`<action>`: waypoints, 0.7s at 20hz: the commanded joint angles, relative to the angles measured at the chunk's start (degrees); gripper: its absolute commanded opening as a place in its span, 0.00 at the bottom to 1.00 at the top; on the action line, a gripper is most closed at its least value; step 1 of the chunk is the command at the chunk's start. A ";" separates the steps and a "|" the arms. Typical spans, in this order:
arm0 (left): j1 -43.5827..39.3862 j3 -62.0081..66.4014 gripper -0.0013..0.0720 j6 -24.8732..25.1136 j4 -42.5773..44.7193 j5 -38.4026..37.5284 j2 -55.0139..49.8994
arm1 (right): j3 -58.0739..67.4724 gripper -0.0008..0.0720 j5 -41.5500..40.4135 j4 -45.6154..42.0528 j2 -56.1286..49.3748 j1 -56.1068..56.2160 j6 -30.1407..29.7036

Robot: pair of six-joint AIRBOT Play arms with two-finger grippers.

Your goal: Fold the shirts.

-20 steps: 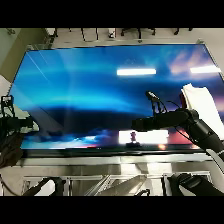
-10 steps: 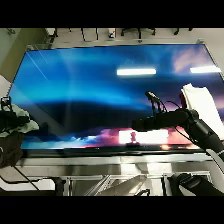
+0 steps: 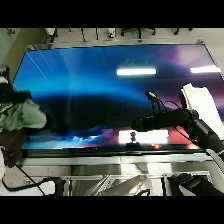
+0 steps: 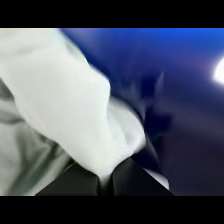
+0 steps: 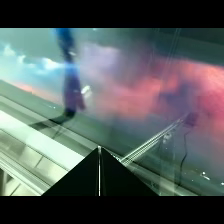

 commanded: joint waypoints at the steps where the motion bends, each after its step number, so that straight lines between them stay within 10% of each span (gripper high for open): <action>1: -12.37 6.36 0.04 0.15 -9.16 5.27 8.81 | -0.02 0.04 0.02 0.02 0.04 0.04 0.00; 14: -61.61 -6.73 0.04 -7.45 -12.11 2.54 0.02 | -0.02 0.04 0.02 0.00 0.04 0.04 0.00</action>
